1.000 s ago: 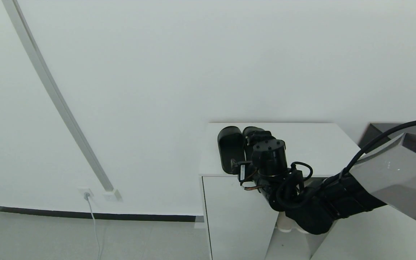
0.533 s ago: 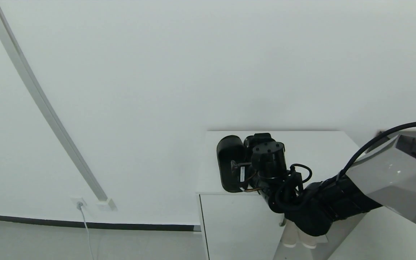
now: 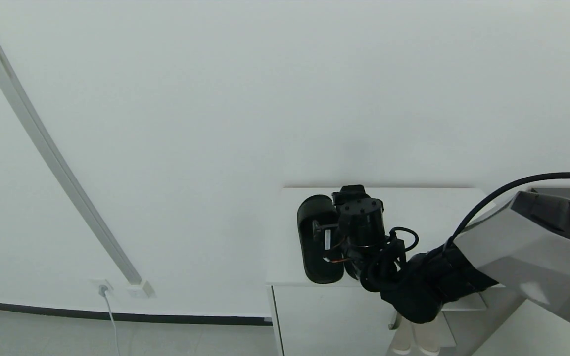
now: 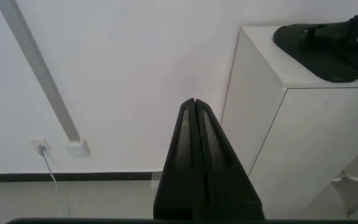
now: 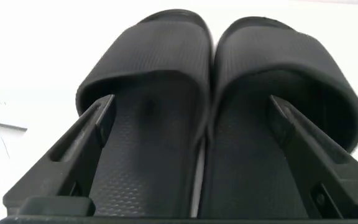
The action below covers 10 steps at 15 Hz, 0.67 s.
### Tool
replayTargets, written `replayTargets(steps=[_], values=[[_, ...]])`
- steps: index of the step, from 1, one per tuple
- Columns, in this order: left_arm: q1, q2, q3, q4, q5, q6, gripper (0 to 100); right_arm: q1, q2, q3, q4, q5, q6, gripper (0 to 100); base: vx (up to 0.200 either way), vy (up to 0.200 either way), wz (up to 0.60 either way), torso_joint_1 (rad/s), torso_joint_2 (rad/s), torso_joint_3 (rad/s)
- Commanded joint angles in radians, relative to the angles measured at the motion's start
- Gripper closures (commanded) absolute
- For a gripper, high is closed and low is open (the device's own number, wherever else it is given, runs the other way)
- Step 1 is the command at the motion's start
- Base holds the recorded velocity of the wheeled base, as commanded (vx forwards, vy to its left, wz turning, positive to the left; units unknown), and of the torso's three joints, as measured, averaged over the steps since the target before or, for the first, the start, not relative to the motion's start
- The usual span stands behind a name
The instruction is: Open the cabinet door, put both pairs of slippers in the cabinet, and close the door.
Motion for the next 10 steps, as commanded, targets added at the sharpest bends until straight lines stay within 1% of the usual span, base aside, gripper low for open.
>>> replayTargets(steps=[1, 6, 10], values=[[0.000, 0.001, 0.000, 0.000, 0.000, 0.000, 100, -0.008, 0.036, -0.027, -0.007, 0.000, -0.011, 0, 0.000, 0.000, 0.00, 0.000, 0.00, 0.000], [0.000, 0.001, 0.000, 0.000, 0.000, 0.000, 100, -0.034, 0.124, -0.139, -0.014, 0.002, -0.063, 0, 0.000, 0.000, 0.00, 0.000, 0.00, 0.000], [0.000, 0.001, 0.000, 0.000, 0.001, -0.002, 100, -0.051, 0.174, -0.208, -0.010, 0.002, -0.071, 0, 0.000, 0.000, 0.00, 0.000, 0.00, 0.000]])
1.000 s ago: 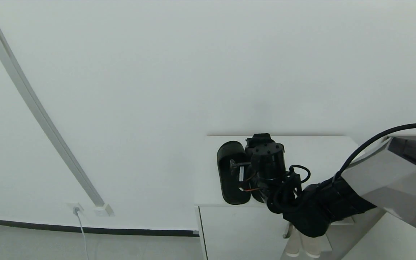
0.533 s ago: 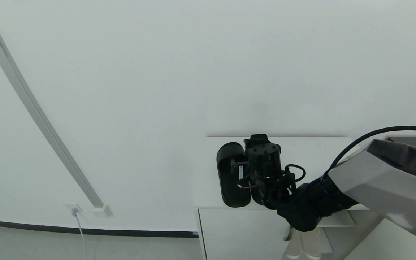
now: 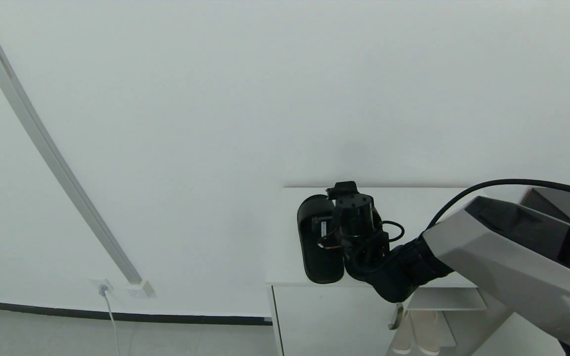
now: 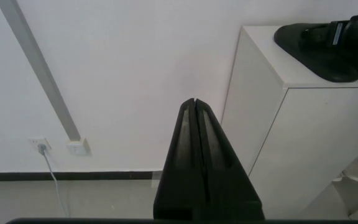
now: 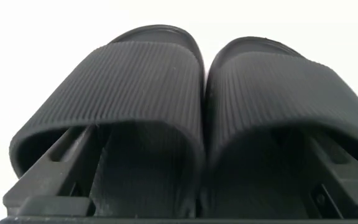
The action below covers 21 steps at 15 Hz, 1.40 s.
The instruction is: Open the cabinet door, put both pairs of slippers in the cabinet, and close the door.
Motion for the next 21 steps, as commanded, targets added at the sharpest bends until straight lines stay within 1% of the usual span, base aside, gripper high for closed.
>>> replayTargets(steps=[1, 3, 4, 13, 14, 16, 17, 18, 20, 21], values=[[0.001, 0.001, 0.000, 0.000, 0.001, -0.001, 100, -0.004, 0.026, -0.018, 0.000, 0.000, -0.001, 0, 0.000, 0.000, 0.00, 0.000, 0.00, 0.000], [0.001, 0.001, 0.000, 0.000, -0.001, 0.001, 100, -0.005, 0.026, -0.024, 0.000, 0.000, -0.001, 0, 0.000, 0.000, 0.00, 0.000, 0.00, 0.000], [0.001, 0.001, 0.000, 0.000, -0.001, -0.001, 100, -0.005, 0.026, -0.025, 0.000, 0.000, -0.001, 100, 0.000, 0.000, 0.00, 0.000, 0.00, 0.000], [0.001, 0.001, 0.000, 0.000, -0.001, -0.001, 100, -0.004, 0.012, -0.030, 0.003, 0.000, -0.007, 100, 0.000, 0.000, 0.00, 0.000, 0.00, 0.000], [0.001, 0.001, 0.000, 0.000, -0.001, -0.001, 100, -0.004, -0.022, -0.019, 0.003, 0.006, -0.007, 100, 0.000, 0.000, 0.00, 0.000, 0.00, 0.000], [0.001, 0.001, 0.000, 0.000, 0.001, -0.001, 100, -0.004, -0.089, 0.031, 0.003, 0.043, -0.007, 100, 0.000, 0.000, 0.00, 0.000, 0.00, 0.000], [0.001, 0.001, 0.000, 0.000, 0.001, -0.001, 100, 0.001, -0.184, 0.113, 0.003, 0.123, -0.008, 100, 0.000, 0.000, 0.00, 0.000, 0.00, 0.000], [0.001, 0.001, 0.000, 0.000, 0.001, -0.001, 100, 0.004, -0.253, 0.180, 0.005, 0.156, -0.008, 100, 0.000, 0.000, 0.00, 0.000, 0.00, 0.000], [0.001, 0.001, 0.000, 0.000, 0.001, 0.001, 100, 0.006, -0.341, 0.281, 0.003, 0.179, -0.016, 100, 0.000, 0.000, 0.00, 0.000, 0.00, 0.000], [0.001, 0.001, 0.000, 0.000, -0.001, 0.001, 100, 0.007, -0.420, 0.383, 0.005, 0.201, -0.017, 100, 0.000, 0.000, 0.00, 0.000, 0.00, 0.000]])
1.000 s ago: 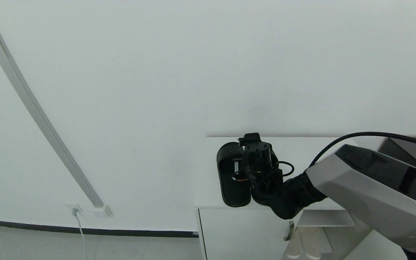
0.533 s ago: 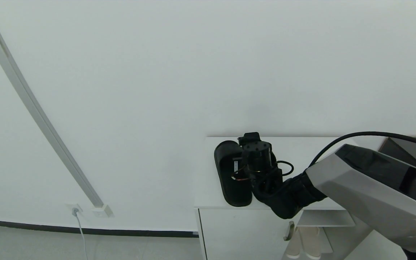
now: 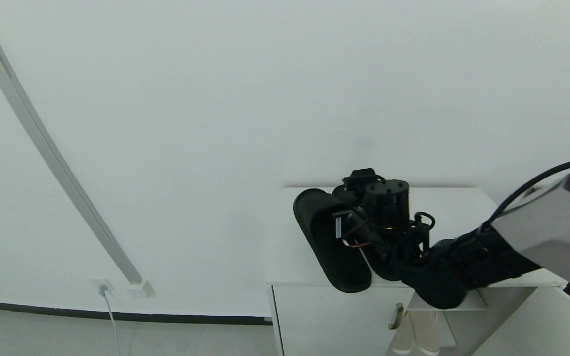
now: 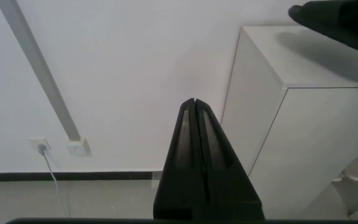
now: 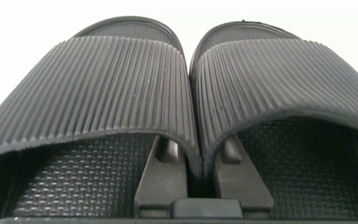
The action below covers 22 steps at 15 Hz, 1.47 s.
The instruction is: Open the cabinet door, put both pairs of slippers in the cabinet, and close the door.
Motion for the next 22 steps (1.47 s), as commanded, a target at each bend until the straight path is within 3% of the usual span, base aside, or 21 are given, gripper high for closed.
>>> replayTargets(steps=[1, 6, 12, 22], values=[[0.000, 0.001, 0.000, 0.000, -0.001, 0.003, 100, 0.004, -0.232, 0.219, 0.000, 0.057, -0.003, 100, 0.000, 0.000, 0.00, 0.000, 0.00, 0.000], [0.000, 0.001, 0.000, 0.000, -0.001, 0.003, 100, -0.020, -0.461, 0.471, 0.034, 0.194, 0.002, 100, 0.000, 0.000, 0.00, 0.000, 0.00, 0.000], [0.000, 0.001, 0.000, 0.000, -0.001, 0.000, 100, -0.030, -0.453, 0.480, 0.052, 0.206, 0.005, 100, 0.000, 0.000, 0.00, 0.000, 0.00, 0.000], [0.000, 0.001, 0.000, 0.000, 0.001, -0.005, 100, -0.030, -0.429, 0.512, 0.049, 0.201, 0.000, 100, -0.200, 0.000, 0.00, 0.000, 0.00, 0.002]])
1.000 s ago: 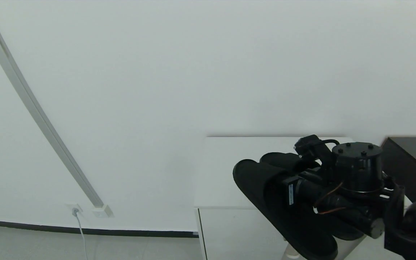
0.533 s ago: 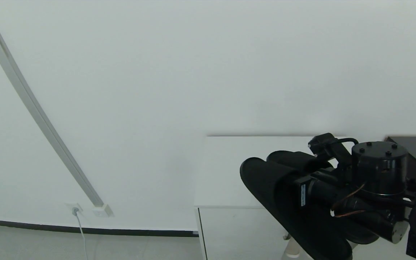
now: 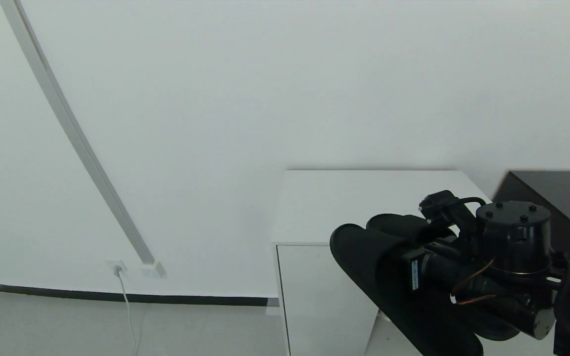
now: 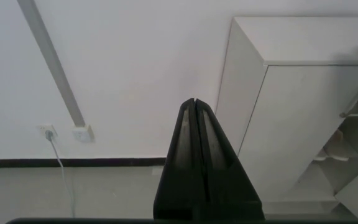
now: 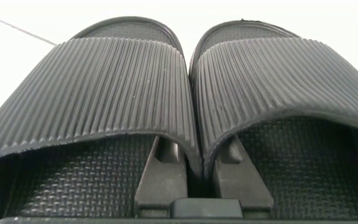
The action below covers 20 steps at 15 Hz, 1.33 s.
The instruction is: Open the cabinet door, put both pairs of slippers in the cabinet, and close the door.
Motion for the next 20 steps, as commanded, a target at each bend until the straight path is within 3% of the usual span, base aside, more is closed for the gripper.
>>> replayTargets(steps=[1, 20], values=[[0.000, 0.001, 0.000, 0.000, 0.001, 0.000, 100, 0.002, 0.009, 0.005, 0.000, 0.001, -0.001, 100, -0.200, 0.000, 0.00, 0.002, -0.01, -0.002], [0.000, 0.001, 0.000, 0.000, 0.002, -0.001, 100, 0.033, -0.002, 0.051, -0.004, 0.002, -0.035, 100, -0.011, 0.000, -0.03, -0.010, 0.02, 0.014]])
